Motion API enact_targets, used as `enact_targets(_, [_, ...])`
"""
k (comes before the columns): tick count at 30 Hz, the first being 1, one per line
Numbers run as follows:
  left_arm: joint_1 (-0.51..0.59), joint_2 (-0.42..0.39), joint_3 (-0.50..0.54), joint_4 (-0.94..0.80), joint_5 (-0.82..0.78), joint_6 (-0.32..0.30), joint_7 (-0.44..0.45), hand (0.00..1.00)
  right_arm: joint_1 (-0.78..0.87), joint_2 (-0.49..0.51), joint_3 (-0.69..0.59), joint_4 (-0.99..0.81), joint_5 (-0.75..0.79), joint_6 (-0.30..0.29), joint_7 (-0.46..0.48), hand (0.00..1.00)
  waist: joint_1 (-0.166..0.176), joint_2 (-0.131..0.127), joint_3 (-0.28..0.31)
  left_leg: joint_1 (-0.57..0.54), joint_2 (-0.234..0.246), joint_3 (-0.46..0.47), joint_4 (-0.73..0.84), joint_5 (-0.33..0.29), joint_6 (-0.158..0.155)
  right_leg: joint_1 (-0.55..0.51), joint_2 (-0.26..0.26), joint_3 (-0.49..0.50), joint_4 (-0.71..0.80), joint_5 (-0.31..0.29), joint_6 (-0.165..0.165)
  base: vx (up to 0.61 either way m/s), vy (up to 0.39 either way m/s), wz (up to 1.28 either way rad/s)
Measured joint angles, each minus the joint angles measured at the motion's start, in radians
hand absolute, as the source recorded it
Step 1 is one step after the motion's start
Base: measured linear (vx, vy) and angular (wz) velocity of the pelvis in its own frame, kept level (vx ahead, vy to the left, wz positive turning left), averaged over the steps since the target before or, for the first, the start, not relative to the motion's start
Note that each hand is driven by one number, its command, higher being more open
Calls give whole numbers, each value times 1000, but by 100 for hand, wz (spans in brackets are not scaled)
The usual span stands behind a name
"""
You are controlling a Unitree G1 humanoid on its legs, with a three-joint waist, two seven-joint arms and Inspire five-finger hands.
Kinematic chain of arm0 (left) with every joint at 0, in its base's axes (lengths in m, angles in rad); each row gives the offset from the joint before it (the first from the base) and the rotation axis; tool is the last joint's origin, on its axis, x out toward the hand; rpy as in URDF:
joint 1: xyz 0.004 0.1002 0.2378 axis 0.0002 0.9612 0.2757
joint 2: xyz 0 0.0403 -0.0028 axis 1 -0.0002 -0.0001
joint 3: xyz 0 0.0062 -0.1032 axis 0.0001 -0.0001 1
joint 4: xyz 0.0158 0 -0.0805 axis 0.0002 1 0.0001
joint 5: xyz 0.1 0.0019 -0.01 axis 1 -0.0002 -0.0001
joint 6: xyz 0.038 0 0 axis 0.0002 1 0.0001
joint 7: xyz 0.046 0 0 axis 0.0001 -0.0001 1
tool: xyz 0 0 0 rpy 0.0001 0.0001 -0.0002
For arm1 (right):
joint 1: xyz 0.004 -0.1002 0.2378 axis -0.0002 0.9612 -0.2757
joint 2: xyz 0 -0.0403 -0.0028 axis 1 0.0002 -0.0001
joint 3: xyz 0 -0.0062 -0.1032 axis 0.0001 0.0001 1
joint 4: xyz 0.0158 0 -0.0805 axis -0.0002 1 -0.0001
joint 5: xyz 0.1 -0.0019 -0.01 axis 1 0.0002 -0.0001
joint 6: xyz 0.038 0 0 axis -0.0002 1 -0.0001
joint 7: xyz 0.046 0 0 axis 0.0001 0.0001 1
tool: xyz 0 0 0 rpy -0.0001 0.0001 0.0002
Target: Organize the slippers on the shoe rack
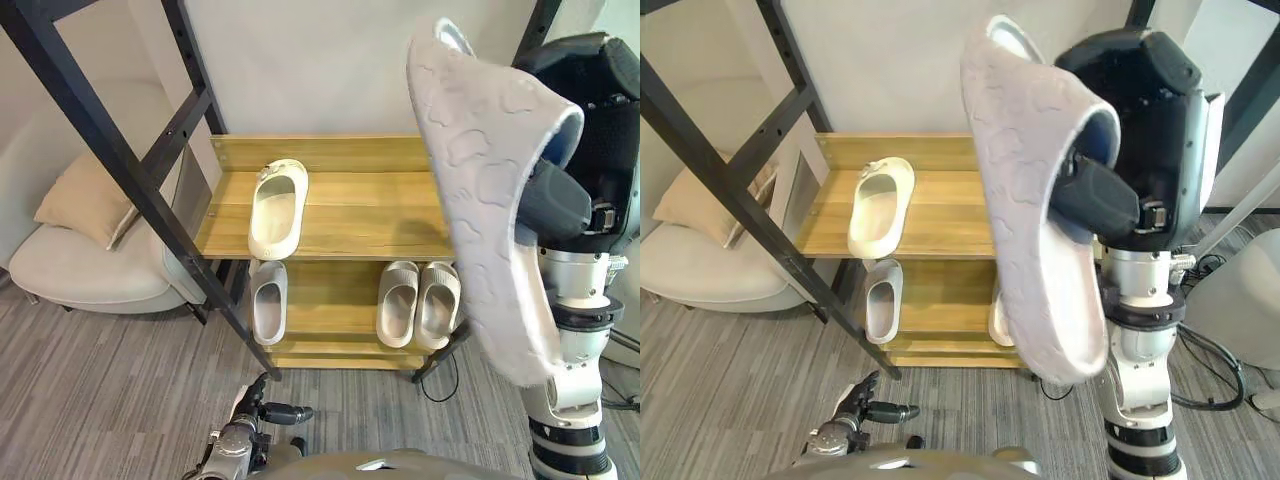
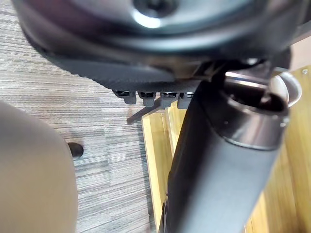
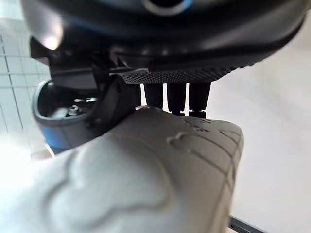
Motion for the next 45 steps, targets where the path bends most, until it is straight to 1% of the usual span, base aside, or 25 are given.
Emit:
enact_targets(3, [1, 0, -1, 0, 0, 0, -4, 100, 89, 4, 55, 2, 33, 16, 45, 0, -1, 2, -1, 5, 2, 7, -2, 0, 0, 0, 1, 9, 2, 0, 0, 8, -7, -9])
enact_targets(4, [1, 0, -2, 0, 0, 0, -5, 100, 119, 5, 81, 4, 49, 35, 72, 0, -1, 2, -1, 6, 2, 7, -2, 0, 0, 0, 1, 9, 2, 0, 1, 0, 0, 0])
enact_targets(8, [1, 0, -2, 0, 0, -1, -5, 100, 173, 3, 148, 26, 71, 72, 148, 0, 0, 0, -2, 9, 2, 7, -2, 0, 1, 0, 0, 9, 10, -4, 2, 0, 0, 0])
enact_targets(10, [1, 2, -4, 0, 0, -3, -7, 100, 216, -13, 211, 52, 113, 99, 217, 0, 0, -3, -1, 15, 1, 6, -2, 0, 1, 0, -2, 9, 26, -15, 3, 0, 0, 0])
enact_targets(11, [1, 3, -5, 0, 0, -3, -8, 100, 221, -17, 220, 58, 124, 105, 228, 0, 0, -4, 0, 16, 1, 6, -2, 0, 1, 0, -2, 9, 29, -17, 4, 0, 0, 0])
enact_targets(14, [-2, 5, -26, 1, 2, -14, -20, 100, 244, -82, 303, 101, 169, 144, 296, 0, 0, -6, 0, 14, 2, 7, -1, 0, 0, -11, -3, 12, 45, -25, 2, 0, 0, 0])
enact_targets(17, [-11, 10, -50, 4, 3, -15, -31, 100, 247, -135, 366, 135, 174, 175, 346, 0, 2, -7, 0, 1, 2, 6, 3, 0, 0, -28, -3, 12, 58, -30, 2, 0, 0, 0])
enact_targets(19, [-13, 10, -57, 6, 4, -16, -35, 100, 248, -155, 389, 158, 173, 192, 367, 0, 2, -9, 1, 0, 2, 6, 4, 0, 0, -28, -3, 12, 57, -31, 2, 0, 0, 0])
enact_targets(22, [-32, 12, -83, 24, 5, -20, -42, 100, 246, -173, 406, 202, 125, 194, 369, 0, 3, -10, 5, -18, 2, 1, 14, -1, 0, -38, -3, 8, 58, -31, 2, -12, -8, 5])
enact_targets(26, [-52, 13, -105, 40, 4, -20, -47, 100, 209, -198, 456, 294, 42, 194, 347, 0, 4, -5, 22, -53, 2, -14, 42, -5, -1, -57, -1, -5, 67, -31, 2, -35, -13, 10])
enact_targets(28, [-77, 12, -125, 42, 4, -21, -44, 100, 161, -205, 476, 365, -5, 193, 324, 0, 13, 6, 58, -89, 4, -26, 97, -19, -2, -75, 2, -15, 95, -35, -3, -74, -8, 13])
enact_targets(29, [-81, 12, -128, 42, 4, -21, -43, 100, 152, -205, 479, 375, -15, 193, 319, 0, 14, 8, 63, -98, 5, -28, 105, -21, -3, -82, 2, -15, 101, -36, -4, -163, -7, 10])
enact_targets(30, [-93, 12, -131, 41, 3, -23, -41, 100, 117, -203, 488, 406, -67, 193, 286, 0, 18, 16, 81, -136, 8, -36, 136, -26, -5, -113, 5, -18, 128, -40, -6, -126, -6, 14])
enact_targets(32, [-135, 13, -128, 38, -23, -34, -32, 100, 26, -194, 487, 470, -166, 192, 218, 0, 30, 29, 154, -210, 15, -49, 207, -35, -11, -191, 9, -22, 212, -60, -14, -232, -11, 14])
enact_targets(33, [-152, 13, -127, 34, -35, -42, -21, 100, -21, -186, 486, 502, -217, 191, 183, 0, 35, 34, 180, -258, 19, -51, 247, -44, -16, -245, 9, -21, 269, -75, -19, -276, -13, 3])
enact_targets(34, [-157, 15, -126, 31, -40, -42, -18, 100, -36, -181, 486, 512, -238, 190, 168, 0, 37, 35, 188, -275, 20, -52, 261, -46, -17, -265, 9, -20, 288, -80, -20, -226, -18, 2])
enact_targets(35, [-172, 19, -119, 21, -58, -43, -10, 100, -74, -170, 482, 535, -279, 190, 129, 0, 39, 38, 216, -319, 22, -58, 298, -50, -22, -315, 8, -19, 344, -97, -26, -167, -25, 4])
enact_targets(36, [-179, 19, -117, 17, -65, -45, -6, 100, -86, -166, 478, 540, -295, 190, 115, 0, 40, 39, 228, -337, 22, -61, 313, -53, -26, -337, 7, -19, 367, -104, -28, -202, -45, 9])
enact_targets(37, [-195, 20, -116, 13, -76, -45, 2, 100, -103, -161, 466, 544, -319, 189, 91, 0, 44, 43, 247, -373, 20, -67, 340, -60, -37, -375, 3, -21, 410, -119, -32, -207, -56, 13])
enact_targets(38, [-207, 20, -108, -5, -85, -47, 8, 100, -125, -160, 449, 547, -354, 186, 61, 0, 47, 48, 268, -424, 17, -74, 383, -69, -41, -430, -5, -23, 471, -143, -41, -255, -65, 15])
enact_targets(39, [-210, 20, -102, -13, -91, -51, 11, 100, -138, -160, 442, 552, -371, 182, 47, 0, 48, 49, 274, -453, 15, -77, 405, -73, -44, -461, -9, -24, 502, -156, -42, -208, -57, 19])
enact_targets(40, [-215, 17, -84, -26, -99, -60, 18, 100, -162, -160, 423, 563, -392, 177, 24, 0, 48, 50, 278, -513, 6, -86, 449, -83, -46, -525, -22, -26, 565, -181, -43, -145, -52, 22])
enact_targets(42, [-232, 13, -72, -38, -117, -60, 27, 100, -200, -164, 393, 595, -425, 173, -19, 0, 50, 59, 288, -590, -4, -105, 518, -97, -55, -597, -34, -38, 645, -214, -47, -118, -76, 26])
enact_targets(44, [-246, 8, -34, -70, -132, -73, 37, 100, -265, -163, 361, 637, -486, 172, -94, 0, 62, 66, 302, -688, -8, -117, 623, -132, -63, -692, -44, -39, 761, -256, -55, -97, -66, 14])
enact_targets(45, [-249, 8, -28, -74, -133, -77, 39, 100, -275, -163, 355, 642, -497, 172, -108, 0, 64, 67, 303, -707, -10, -121, 643, -136, -63, -711, -47, -39, 782, -267, -56, -74, -72, 14])
